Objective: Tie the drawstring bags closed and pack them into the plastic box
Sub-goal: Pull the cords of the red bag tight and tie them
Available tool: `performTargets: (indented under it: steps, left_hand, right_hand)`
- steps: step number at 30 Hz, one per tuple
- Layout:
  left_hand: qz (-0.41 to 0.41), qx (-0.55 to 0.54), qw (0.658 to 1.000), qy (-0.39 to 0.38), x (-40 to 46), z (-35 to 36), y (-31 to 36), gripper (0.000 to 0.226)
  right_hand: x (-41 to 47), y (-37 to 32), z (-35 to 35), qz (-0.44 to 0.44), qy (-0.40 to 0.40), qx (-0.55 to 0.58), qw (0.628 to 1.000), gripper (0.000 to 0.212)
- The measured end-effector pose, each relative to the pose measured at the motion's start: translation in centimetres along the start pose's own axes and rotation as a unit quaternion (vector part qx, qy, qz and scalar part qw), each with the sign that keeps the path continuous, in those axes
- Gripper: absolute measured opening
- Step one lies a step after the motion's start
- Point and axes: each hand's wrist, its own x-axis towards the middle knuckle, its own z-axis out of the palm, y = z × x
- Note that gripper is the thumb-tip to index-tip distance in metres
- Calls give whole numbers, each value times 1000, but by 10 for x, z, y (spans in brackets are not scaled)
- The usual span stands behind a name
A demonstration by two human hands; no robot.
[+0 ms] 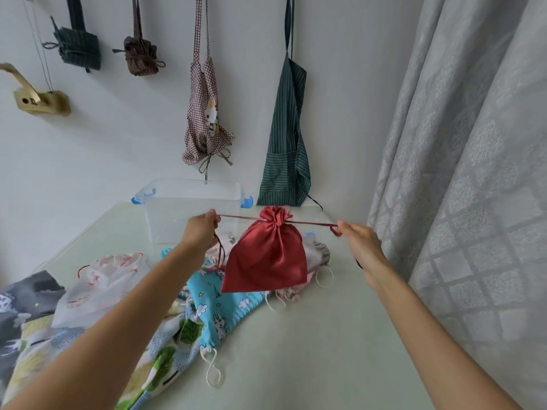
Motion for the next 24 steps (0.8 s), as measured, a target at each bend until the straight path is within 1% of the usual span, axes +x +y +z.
performTargets:
  steps: [1, 3, 5, 6, 7, 8, 9, 10, 11, 12, 13, 15, 16, 17, 18, 19, 20, 21, 22, 23, 24]
  left_hand:
    - [29, 2, 1000, 7, 2, 3, 11, 37]
    - [109, 42, 993, 23, 4, 5, 32, 37]
    - [202, 114, 972, 26, -1, 0, 39, 37]
    - [239, 158, 958, 16, -6, -6, 35, 38]
    - [260, 215, 941, -2, -11, -13, 26, 39]
    - [265, 289, 920, -23, -15, -23, 13, 40]
    - [256, 387, 885, -41, -18, -33, 0, 41]
    - [235, 483, 841, -57, -23, -44, -19, 41]
    - [225, 557, 796, -67, -27, -51, -30, 41]
    - [222, 610, 757, -79, -31, -56, -40, 39]
    - [219, 641, 729, -96, -36, -59, -50, 35]
    - [243, 662, 701, -106, -45, -61, -61, 28]
    - [260, 679, 679, -100, -49, -61, -65, 34]
    - [274, 696, 658, -87, -53, -61, -65, 42]
    - [291, 697, 653, -66, -56, -62, -65, 47]
    - [309, 680, 663, -45, -60, -63, -62, 46]
    - [324, 645, 692, -30, -66, -63, -61, 39]
    - [325, 603, 728, -25, -74, -62, -59, 29]
    - [294, 566, 769, -47, -81, -61, -60, 19]
    - [233, 548, 797, -96, -88, -56, -62, 15]
    - [155, 543, 808, -169, -94, -49, -67, 16]
  right_hand:
    - [4, -9, 2, 5, -6, 51, 999, 29]
    - [10, -29, 2, 17, -21, 174, 984, 29]
    - [11, -37, -2, 38, -75, 318, 944, 30]
    - [9, -33, -5, 53, -101, 357, 927, 30]
    - [5, -24, -8, 69, -124, 347, 927, 28]
    - [-1, -10, -10, 86, -143, 295, 941, 27]
    - [-7, 4, -12, 102, -166, 206, 959, 26]
    - [-19, 24, -13, 119, -191, 101, 969, 26]
    - [-27, 37, -15, 123, -215, 7, 969, 25]
    - [-36, 48, -15, 123, -240, -65, 961, 23]
    - [-45, 59, -14, 122, -260, -113, 951, 21]
    - [-57, 70, -13, 115, -278, -142, 943, 19]
    - [-60, 72, -13, 110, -278, -140, 944, 19]
    - [-62, 72, -15, 97, -268, -164, 944, 23]
    - [-61, 73, -18, 71, -242, -231, 940, 29]
    - [-61, 74, -23, 37, -205, -318, 925, 32]
    - [-62, 71, -26, -7, -163, -396, 904, 31]
    - [-65, 67, -27, -56, -130, -444, 885, 29]
    - [-68, 63, -25, -100, -118, -448, 881, 25]
    - [-72, 59, -19, -131, -129, -419, 889, 22]
    - [-76, 56, -11, -147, -153, -389, 896, 22]
